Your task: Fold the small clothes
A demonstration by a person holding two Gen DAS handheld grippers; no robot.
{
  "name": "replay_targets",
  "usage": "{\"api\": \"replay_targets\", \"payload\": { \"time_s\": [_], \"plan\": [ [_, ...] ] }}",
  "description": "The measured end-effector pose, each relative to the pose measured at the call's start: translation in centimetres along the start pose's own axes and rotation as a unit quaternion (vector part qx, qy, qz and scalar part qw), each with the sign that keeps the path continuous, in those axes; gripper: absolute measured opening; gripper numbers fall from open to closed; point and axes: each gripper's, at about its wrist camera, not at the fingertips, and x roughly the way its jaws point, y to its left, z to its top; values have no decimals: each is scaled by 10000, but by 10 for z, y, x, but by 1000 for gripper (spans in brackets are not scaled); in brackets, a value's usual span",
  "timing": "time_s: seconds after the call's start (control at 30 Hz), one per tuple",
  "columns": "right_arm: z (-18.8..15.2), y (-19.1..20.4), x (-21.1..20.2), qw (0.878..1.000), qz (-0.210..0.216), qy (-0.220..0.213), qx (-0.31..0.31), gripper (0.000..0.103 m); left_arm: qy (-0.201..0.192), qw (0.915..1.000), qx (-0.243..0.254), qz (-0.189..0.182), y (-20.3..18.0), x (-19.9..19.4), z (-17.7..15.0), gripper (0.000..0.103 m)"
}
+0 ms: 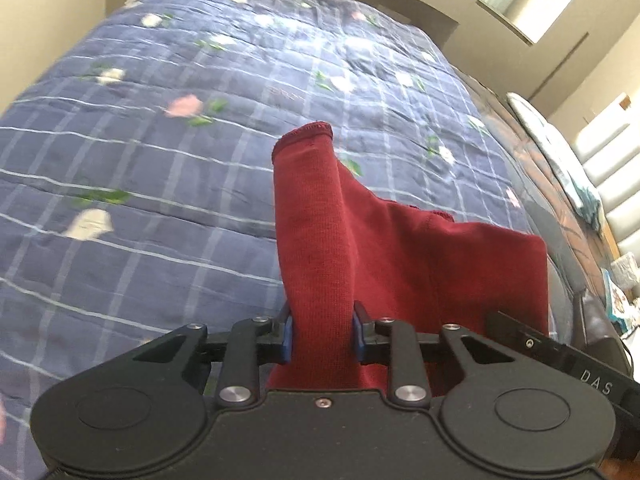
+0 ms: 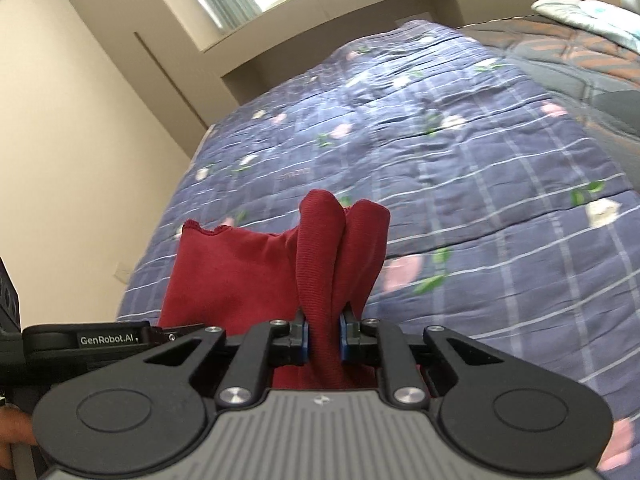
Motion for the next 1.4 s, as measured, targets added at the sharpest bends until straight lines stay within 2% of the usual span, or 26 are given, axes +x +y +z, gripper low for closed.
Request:
{"api": "replay_targets", "payload": {
  "time_s": [0.13,0.37,0.5,0.63,1.03,1.13,1.2,1.23,1.33,1.4],
  "plan": [
    [-9,23,13,9993,311,89,171,15,-131,9997,-85,210,30,-24,3,29],
    [-23,53,45,9978,540,365,91,15,-227,9977,-303,562,79,-48,-3,29],
    [-27,59,63,9976,445,521,-12,15,-204,9964,-538,627,103,-45,-9,29],
    [-29,55,76,9973,221,677,-158,15,-24,9953,-784,576,120,-31,-17,29],
    [-36,39,79,9977,-93,674,-40,16,56,9958,-678,608,125,-17,-26,36],
    [-38,37,81,9975,-197,681,-15,17,85,9959,-655,612,125,-15,-26,41],
    [-39,35,82,9971,-288,700,9,19,104,9960,-622,640,125,-14,-27,47],
    [-39,34,83,9969,-346,705,8,22,126,9959,-607,664,125,-13,-28,50],
    [-43,34,82,9962,-536,661,-202,31,190,9953,-569,754,127,-11,-29,66],
    [-46,38,80,9938,-767,626,-502,38,231,9940,-533,928,127,-10,-31,81]
  ]
}}
